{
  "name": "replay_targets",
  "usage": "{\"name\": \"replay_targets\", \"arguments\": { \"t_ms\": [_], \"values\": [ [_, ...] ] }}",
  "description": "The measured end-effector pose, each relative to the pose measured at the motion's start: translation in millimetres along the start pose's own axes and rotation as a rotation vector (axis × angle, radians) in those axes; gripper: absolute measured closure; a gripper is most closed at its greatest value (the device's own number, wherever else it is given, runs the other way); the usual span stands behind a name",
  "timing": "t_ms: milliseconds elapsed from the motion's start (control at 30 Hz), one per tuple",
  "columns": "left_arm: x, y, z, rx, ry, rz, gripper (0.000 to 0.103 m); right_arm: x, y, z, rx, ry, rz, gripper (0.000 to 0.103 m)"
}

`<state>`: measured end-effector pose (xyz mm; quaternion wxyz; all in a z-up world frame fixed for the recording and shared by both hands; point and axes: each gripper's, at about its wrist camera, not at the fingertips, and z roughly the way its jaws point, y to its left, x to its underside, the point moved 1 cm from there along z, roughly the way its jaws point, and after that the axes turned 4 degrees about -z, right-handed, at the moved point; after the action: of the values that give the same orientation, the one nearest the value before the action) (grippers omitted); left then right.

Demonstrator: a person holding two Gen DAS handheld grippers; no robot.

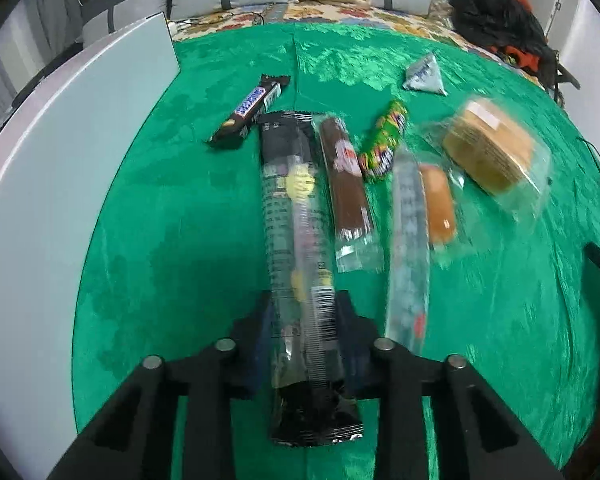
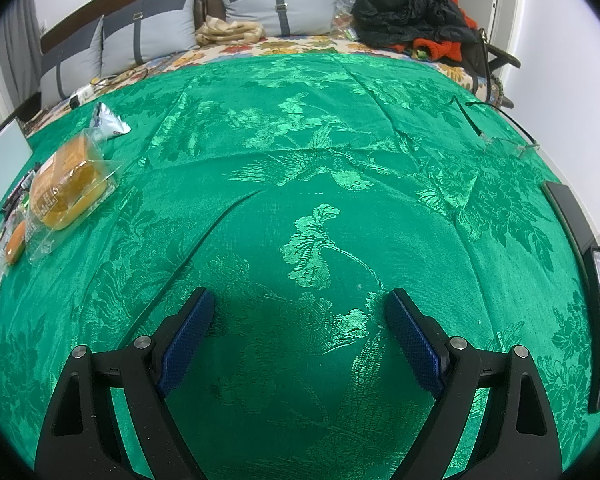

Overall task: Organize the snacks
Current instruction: 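Lift the clear-wrapped snack with the left gripper toward the white box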

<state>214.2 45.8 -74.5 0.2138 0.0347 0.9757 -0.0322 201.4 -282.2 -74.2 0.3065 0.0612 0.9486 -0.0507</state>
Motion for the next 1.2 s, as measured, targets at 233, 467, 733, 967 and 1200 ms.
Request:
{"name": "replay_targets", "arguments": {
  "t_ms": [233,467,733,967,1200],
  "values": [
    [48.6,21.1,-32.7,-0.016,-0.008,-0.044,0.078,0.0,0.2,0.1,0.002,0.002,0.002,0.012],
    [59.5,21.5,-29.2,-0.023,-0.018,-0.023,0.041,0.0,0.3,0.2,0.003,0.002,0.002,0.012],
    [40.0,17.0,-14.2,-0.029,-0.023,-0.001,0.037,-0.3,-0.2,0.2,0.002,0.002,0.003,0.012],
    [28.3,20.2,-7.1,-0.012,-0.021,-0.002,0.035,-0.3,0.1,0.2,0.002,0.002,0.004,0.012],
    [31.7,20.8,-9.0,-0.002,-0.029,0.012,0.039,-0.3,0.3,0.2,0.003,0.002,0.004,0.012]
  ]
}}
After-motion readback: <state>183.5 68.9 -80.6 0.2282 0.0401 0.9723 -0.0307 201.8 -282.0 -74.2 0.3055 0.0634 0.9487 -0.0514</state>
